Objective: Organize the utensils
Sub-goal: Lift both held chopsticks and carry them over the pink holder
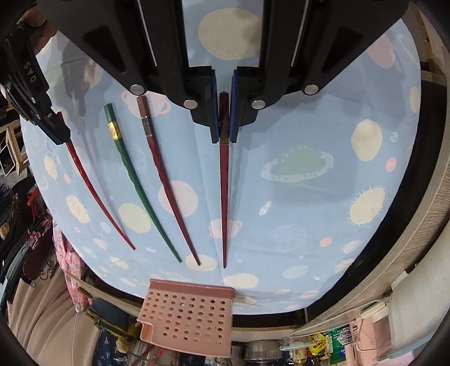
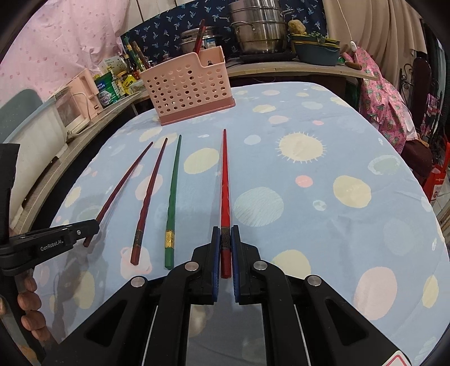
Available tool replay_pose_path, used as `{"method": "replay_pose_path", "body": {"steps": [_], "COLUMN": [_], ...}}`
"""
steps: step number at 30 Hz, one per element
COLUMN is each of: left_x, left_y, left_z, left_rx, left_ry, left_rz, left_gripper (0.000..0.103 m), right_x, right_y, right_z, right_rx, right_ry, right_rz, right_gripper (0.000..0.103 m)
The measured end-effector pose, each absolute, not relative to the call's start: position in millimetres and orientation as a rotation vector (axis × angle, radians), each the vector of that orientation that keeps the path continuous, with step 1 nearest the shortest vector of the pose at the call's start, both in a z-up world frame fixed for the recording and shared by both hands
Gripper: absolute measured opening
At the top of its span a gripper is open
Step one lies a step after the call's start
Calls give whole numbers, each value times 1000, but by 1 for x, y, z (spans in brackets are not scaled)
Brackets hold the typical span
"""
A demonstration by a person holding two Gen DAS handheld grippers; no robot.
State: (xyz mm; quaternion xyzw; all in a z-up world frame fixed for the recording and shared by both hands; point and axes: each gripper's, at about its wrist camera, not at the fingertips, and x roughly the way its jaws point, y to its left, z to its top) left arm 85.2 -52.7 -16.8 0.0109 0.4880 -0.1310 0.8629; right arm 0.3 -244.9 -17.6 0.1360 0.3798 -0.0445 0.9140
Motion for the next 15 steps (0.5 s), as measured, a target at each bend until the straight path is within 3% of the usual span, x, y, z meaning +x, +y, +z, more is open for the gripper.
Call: {"method": "replay_pose_path", "body": {"steps": [15], "left_x": [102], "left_y": [-32], "left_z": [55], "left_rx": [-71], "left_ry": [891], "left_rz": [-285], "left_gripper": [7], "right_x": [2], "right_y": [-271], "right_z": [60], "right_rx": [305], "right_ry": [600], "right_rz": [-95], "right_gripper": [7]}}
